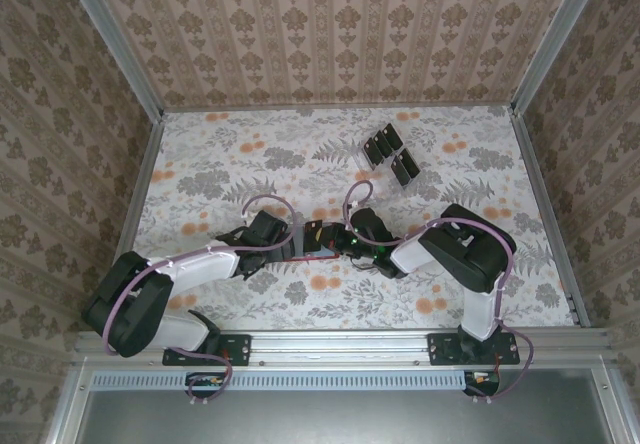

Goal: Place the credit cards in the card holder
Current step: Insert the credit card into the card slot.

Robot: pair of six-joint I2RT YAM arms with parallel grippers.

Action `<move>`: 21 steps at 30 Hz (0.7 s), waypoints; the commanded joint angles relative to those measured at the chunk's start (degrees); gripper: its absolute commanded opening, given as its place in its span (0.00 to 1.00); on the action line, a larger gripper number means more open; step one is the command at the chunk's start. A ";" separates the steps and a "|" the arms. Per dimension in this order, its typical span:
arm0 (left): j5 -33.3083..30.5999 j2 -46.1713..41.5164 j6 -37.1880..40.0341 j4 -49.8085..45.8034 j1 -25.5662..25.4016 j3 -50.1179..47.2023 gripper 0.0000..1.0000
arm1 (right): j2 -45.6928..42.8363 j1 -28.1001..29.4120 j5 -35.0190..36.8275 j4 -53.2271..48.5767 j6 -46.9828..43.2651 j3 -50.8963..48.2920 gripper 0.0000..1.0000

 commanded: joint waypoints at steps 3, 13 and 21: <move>-0.42 1.89 -1.12 -3.87 -0.15 -1.33 1.00 | 2.48 0.53 -1.43 2.33 1.34 -1.05 0.00; -0.47 1.83 -1.05 -4.13 -0.16 -1.14 1.00 | 3.02 0.57 -1.44 3.36 2.22 -1.74 0.00; -0.56 1.83 -0.96 -3.97 -0.14 -1.14 1.00 | 3.21 0.64 -3.07 3.08 2.88 -2.53 0.00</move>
